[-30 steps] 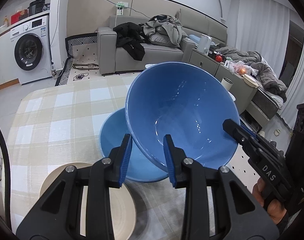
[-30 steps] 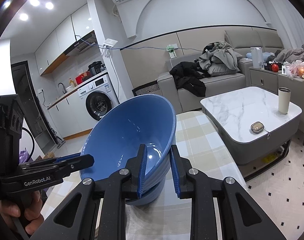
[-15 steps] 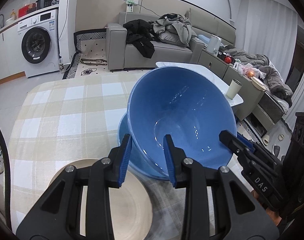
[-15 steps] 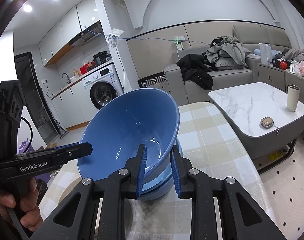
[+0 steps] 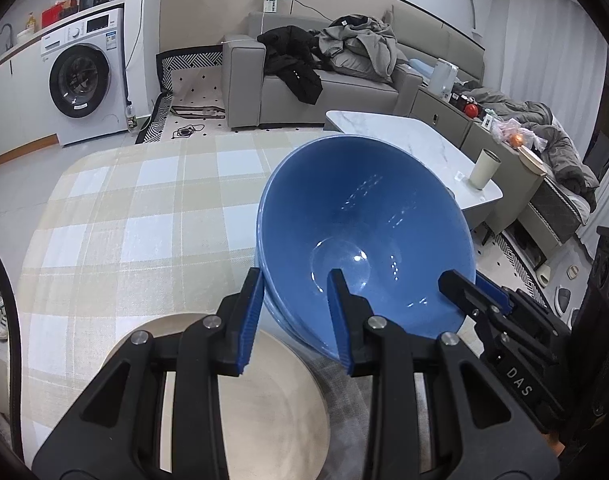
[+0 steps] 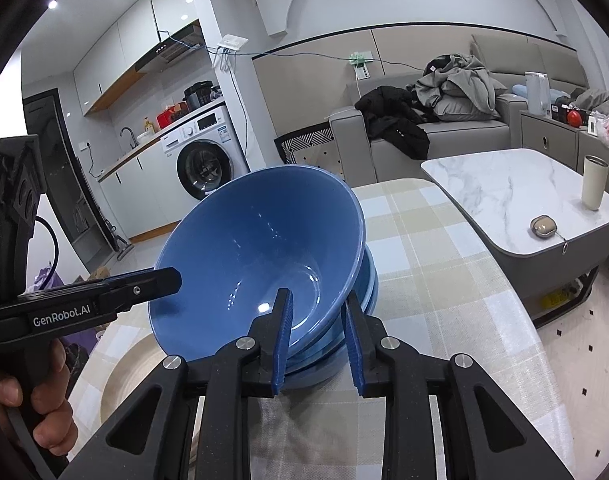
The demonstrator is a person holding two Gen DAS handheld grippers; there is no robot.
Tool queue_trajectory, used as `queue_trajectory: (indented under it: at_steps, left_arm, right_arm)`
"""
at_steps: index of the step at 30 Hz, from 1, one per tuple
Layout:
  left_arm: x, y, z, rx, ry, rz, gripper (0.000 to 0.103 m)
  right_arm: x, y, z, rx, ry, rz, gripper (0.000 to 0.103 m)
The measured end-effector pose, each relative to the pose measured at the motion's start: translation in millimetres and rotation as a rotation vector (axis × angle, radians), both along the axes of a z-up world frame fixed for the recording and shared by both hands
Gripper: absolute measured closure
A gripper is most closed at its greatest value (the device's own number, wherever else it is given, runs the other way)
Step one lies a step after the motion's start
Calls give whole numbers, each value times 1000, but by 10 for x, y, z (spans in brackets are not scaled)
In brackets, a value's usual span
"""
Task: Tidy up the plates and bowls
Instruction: 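Nest the left tool's bowl into the right tool's bowl, open left tool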
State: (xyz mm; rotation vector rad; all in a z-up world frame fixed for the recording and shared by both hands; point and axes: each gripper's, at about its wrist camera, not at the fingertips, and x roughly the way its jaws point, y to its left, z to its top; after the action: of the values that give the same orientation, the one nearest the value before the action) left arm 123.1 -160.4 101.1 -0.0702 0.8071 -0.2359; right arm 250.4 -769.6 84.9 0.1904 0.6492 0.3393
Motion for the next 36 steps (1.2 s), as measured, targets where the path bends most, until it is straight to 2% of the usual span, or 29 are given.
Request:
queue_trajectory:
  at_steps: [5, 9, 21, 23, 31, 34, 36]
  left_arm:
    - [100, 3, -125, 13, 17, 4, 75]
    - [169, 15, -186, 15, 23, 5, 75]
    - [288, 48, -329, 13, 43, -4, 75]
    - [302, 42, -346, 21, 43, -5, 75]
    - [334, 94, -428, 22, 62, 0, 74]
    - [324, 127, -439, 20, 74, 5, 62]
    - [326, 161, -437, 15, 73, 11, 49]
  right_arm:
    - [48, 13, -63, -11, 16, 1, 77]
    - [83, 60, -90, -29, 20, 9, 71]
    - [115, 87, -118, -83, 4, 15, 69]
    - [109, 93, -123, -91, 4, 10, 65]
    - [118, 90, -151, -130, 6, 6, 63]
    - [145, 60, -183, -129, 21, 0, 63]
    - [157, 32, -194, -128, 24, -8, 56]
